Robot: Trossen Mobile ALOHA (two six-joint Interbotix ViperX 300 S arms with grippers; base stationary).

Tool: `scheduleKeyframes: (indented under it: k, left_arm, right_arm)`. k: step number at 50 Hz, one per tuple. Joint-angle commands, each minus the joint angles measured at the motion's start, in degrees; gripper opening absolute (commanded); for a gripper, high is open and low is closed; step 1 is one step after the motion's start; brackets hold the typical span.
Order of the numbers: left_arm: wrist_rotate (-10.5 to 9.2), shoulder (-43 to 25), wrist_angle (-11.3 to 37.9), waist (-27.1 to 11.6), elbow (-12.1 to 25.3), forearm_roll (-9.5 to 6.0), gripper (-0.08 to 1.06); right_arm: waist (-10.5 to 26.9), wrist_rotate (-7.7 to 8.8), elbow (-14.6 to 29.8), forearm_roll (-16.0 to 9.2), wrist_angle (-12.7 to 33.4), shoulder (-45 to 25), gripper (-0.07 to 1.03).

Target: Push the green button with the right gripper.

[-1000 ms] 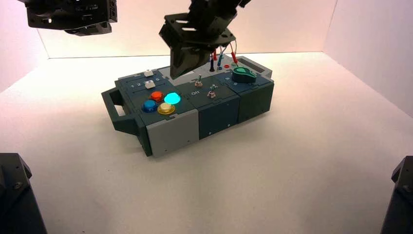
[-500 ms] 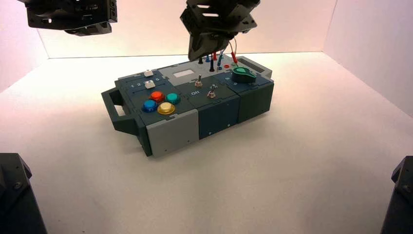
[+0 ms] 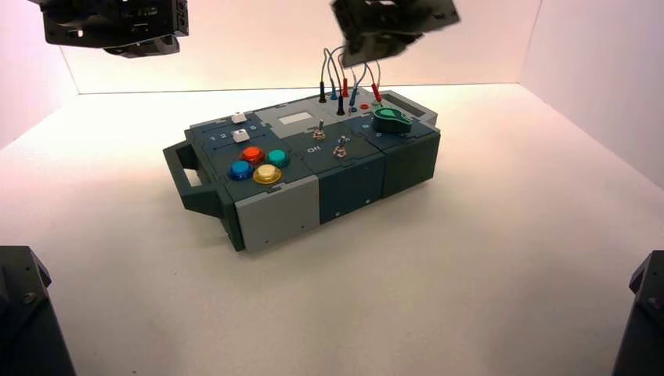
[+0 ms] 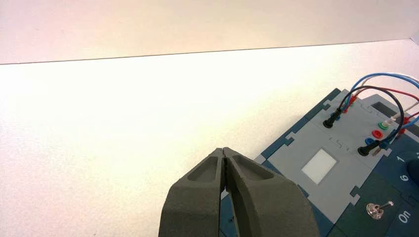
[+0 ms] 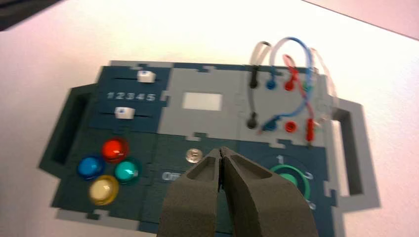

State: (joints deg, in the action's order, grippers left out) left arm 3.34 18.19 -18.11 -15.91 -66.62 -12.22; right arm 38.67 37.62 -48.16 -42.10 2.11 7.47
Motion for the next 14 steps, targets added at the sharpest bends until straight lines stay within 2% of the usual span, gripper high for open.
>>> scheduleKeyframes:
  k: [1,14]
  left_arm:
    - [-0.18,0.7,-0.26,0.18,1.49,0.0,-0.03]
    - [-0.26,0.44,-0.26,0.18,1.58,0.09,-0.03]
  right_arm:
    - [-0.09,-0.18,0.26,-0.35,-1.14,1.41,-0.02]
    - [-0.18,-0.35,-0.26,-0.62,-2.64,1.23,-0.02]
